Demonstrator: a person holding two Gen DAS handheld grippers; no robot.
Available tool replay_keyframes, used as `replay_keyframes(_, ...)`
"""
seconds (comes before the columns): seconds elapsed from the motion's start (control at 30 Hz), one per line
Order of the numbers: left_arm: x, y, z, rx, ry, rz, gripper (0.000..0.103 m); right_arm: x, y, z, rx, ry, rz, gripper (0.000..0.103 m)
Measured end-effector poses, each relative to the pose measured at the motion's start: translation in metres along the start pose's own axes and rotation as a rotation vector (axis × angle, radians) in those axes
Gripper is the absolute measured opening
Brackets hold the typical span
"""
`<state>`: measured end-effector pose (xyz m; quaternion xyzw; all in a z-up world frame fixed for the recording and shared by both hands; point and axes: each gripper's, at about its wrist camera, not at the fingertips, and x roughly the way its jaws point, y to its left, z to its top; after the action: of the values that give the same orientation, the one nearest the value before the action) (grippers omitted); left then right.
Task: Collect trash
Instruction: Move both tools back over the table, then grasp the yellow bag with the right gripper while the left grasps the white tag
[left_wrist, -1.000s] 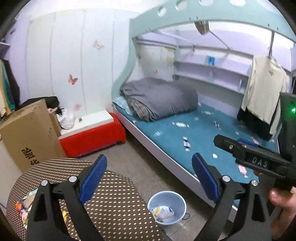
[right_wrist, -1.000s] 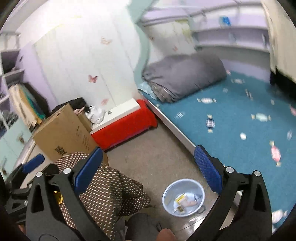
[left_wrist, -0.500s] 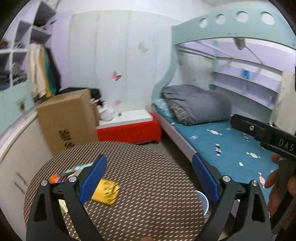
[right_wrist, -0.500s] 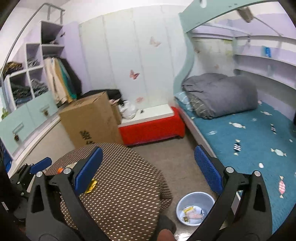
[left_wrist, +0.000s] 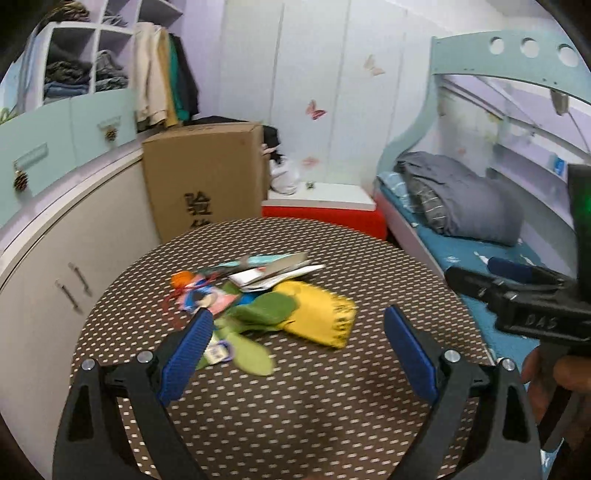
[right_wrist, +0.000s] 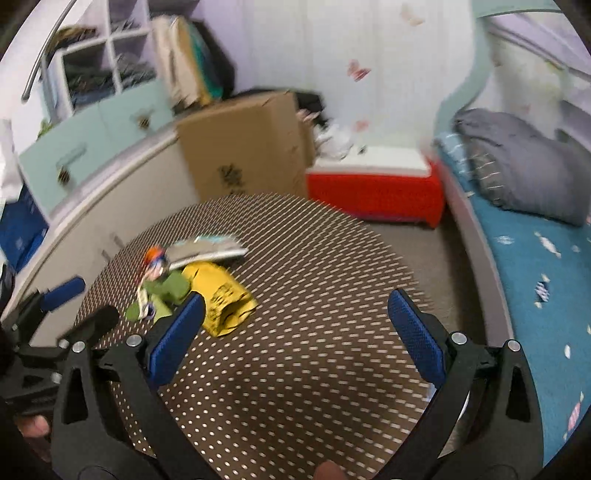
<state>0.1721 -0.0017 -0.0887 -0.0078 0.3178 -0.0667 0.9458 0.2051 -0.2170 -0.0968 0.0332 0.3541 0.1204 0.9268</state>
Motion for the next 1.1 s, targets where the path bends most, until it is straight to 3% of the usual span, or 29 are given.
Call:
replay_keyframes(0.33, 0.017, 0.047, -0.014, -0.044, 0.054, 0.088, 0.091, 0.080, 0.045, -0.011, -0.210, 0.168, 0.117, 0.097)
replay_keyframes(0.6, 0.032, 0.070, -0.029, -0.083, 0.110, 0.113, 0.091, 0.136, 0.075, -0.005, -0.357, 0.242, 0.187, 0.096)
replay_keyframes(0.7, 0.038, 0.079, -0.033, -0.102, 0.128, 0.119, 0.091, 0.149, 0.085, -0.006, -0.390, 0.268, 0.207, 0.070)
replay_keyframes(0.83, 0.047, 0.088, -0.035, -0.116, 0.148, 0.129, 0.091, 0.140, 0.078, -0.004, -0.341, 0.240, 0.244, 0.058)
replay_keyframes(1.1, 0.073, 0.095, -0.033, -0.102, 0.186, 0.128, 0.091, 0.104, 0.038, -0.015, -0.199, 0.225, 0.191, 0.053)
